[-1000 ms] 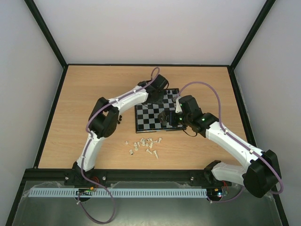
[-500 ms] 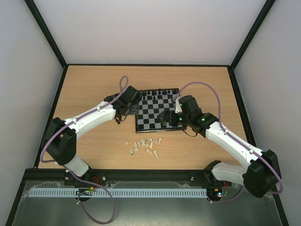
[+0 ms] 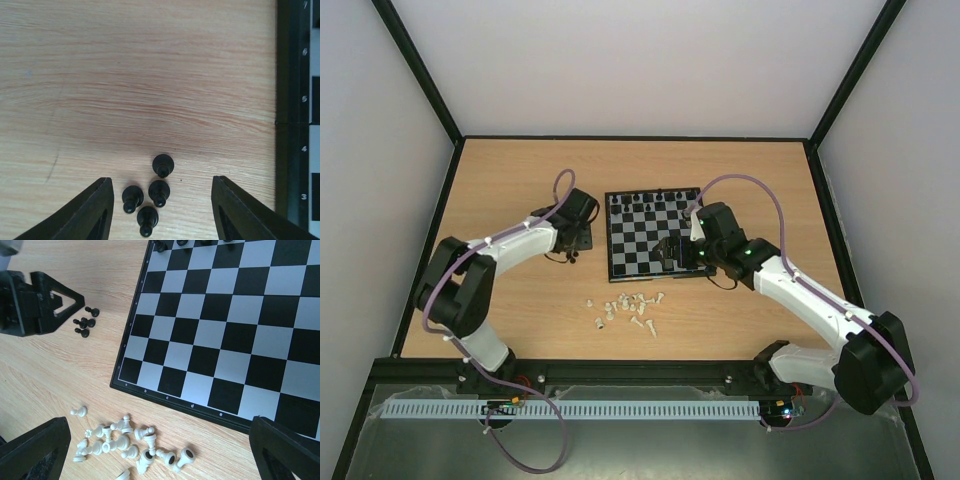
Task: Set up the chess pieces on the board
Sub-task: Pick up the chess piece at the center of the board.
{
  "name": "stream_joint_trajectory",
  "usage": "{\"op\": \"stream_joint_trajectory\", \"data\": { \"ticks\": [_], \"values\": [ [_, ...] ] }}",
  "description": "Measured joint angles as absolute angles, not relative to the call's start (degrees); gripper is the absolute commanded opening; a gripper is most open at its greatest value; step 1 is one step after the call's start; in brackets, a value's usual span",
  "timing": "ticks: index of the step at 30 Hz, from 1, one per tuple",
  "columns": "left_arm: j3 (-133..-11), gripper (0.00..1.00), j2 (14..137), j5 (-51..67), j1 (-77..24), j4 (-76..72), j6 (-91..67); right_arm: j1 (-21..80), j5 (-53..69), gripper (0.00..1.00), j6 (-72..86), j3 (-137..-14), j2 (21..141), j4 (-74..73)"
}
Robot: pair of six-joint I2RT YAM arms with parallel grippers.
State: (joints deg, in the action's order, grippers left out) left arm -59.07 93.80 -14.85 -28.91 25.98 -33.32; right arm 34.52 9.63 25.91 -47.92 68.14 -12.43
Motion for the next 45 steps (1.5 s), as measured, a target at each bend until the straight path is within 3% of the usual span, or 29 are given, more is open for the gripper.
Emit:
{"op": "stream_joint_trajectory", "data": {
  "ticks": [10,21,37,45],
  "values": [
    [-59.33,0.38,100.77,-13.56,-28.62,23.49,-32.10,34.52,9.89,0.99,25.91,-47.92,68.38,-12.12],
    [-62.57,0.26,102.41,-13.58,-28.21,22.61,-31.40,34.52,10.02,0.99,25.91,-47.92,68.38,-12.10],
    [-61.80,0.28,102.74,-14.98,-28.21,22.92,-31.55,34.52,10.04,0.98,25.91,-47.92,68.38,-12.10],
    [-60.27,0.20,102.69,-15.29,-28.21,23.49,-31.92,34.52,10.07,0.99,25.91,-47.92,68.38,-12.10]
  ]
}}
